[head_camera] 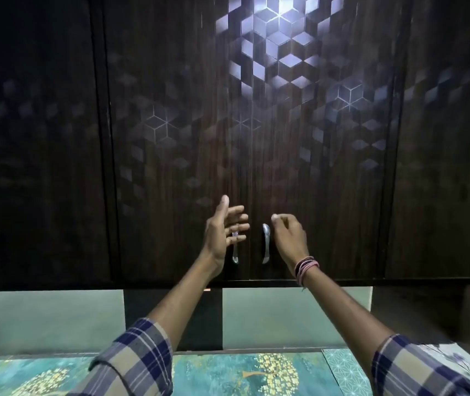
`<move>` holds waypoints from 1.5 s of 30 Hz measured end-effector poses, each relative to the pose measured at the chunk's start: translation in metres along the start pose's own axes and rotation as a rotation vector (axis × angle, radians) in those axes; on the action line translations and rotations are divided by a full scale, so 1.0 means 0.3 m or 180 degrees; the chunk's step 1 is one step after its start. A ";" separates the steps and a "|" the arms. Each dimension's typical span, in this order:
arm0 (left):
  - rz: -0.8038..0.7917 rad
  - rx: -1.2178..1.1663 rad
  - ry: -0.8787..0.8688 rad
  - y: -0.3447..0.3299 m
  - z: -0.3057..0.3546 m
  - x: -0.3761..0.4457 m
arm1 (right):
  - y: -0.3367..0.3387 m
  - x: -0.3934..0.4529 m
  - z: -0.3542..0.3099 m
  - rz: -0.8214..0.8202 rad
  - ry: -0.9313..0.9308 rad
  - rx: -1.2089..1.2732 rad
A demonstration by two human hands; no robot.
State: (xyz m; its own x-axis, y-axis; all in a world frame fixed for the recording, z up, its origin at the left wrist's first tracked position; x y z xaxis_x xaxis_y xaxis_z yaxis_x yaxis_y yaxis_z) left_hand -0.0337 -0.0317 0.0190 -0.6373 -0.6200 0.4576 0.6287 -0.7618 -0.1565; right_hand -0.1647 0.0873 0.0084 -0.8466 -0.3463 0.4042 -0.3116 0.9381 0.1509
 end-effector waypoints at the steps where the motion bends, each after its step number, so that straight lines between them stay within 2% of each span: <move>1: -0.0031 -0.0049 0.0092 -0.005 -0.023 -0.009 | -0.006 -0.016 0.011 0.0028 -0.0095 -0.0016; 12: -0.0218 -0.0238 0.0474 -0.060 -0.190 -0.022 | -0.107 -0.020 0.119 0.0165 -0.0544 -0.0550; 19: -0.0244 -0.0357 0.0501 -0.087 -0.245 -0.083 | -0.106 -0.066 0.134 0.0336 -0.0578 -0.0348; 23: 0.0148 -0.0029 0.0126 -0.094 -0.224 -0.171 | -0.014 -0.168 0.132 0.0309 -0.0404 -0.0210; 26: 0.0356 -0.0114 0.0124 -0.112 -0.196 -0.257 | 0.087 -0.253 0.123 0.0249 -0.0250 -0.0139; 30: 0.0021 -0.0092 0.0210 -0.202 -0.160 -0.381 | 0.235 -0.374 0.121 0.0236 -0.0109 -0.0005; 36: -0.0280 -0.0391 0.0228 -0.386 -0.121 -0.575 | 0.476 -0.626 0.112 0.0636 0.0265 0.0322; 40: -0.0580 -0.0446 0.0208 -0.549 -0.095 -0.692 | 0.606 -0.740 0.114 0.0331 0.0439 0.0331; 45: -0.0899 -0.0350 0.0352 -0.742 -0.080 -0.759 | 0.808 -0.755 0.155 0.0305 0.0268 0.0609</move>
State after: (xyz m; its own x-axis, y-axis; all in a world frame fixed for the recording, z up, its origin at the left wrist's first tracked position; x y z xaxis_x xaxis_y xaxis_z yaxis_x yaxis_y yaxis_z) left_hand -0.0392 0.2745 -0.0713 -0.8281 -0.3933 0.3994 0.3720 -0.9186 -0.1332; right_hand -0.0685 0.3931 -0.0885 -0.8397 -0.2470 0.4836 -0.3145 0.9472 -0.0622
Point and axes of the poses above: each hand's wrist, its own x-axis towards the middle knuckle, its own y-axis out of the back of the hand, z = x × y, the point moved 5 cm from there along x, towards the middle knuckle, and after that the axes turned 5 degrees about -y, right-handed, at the moved point
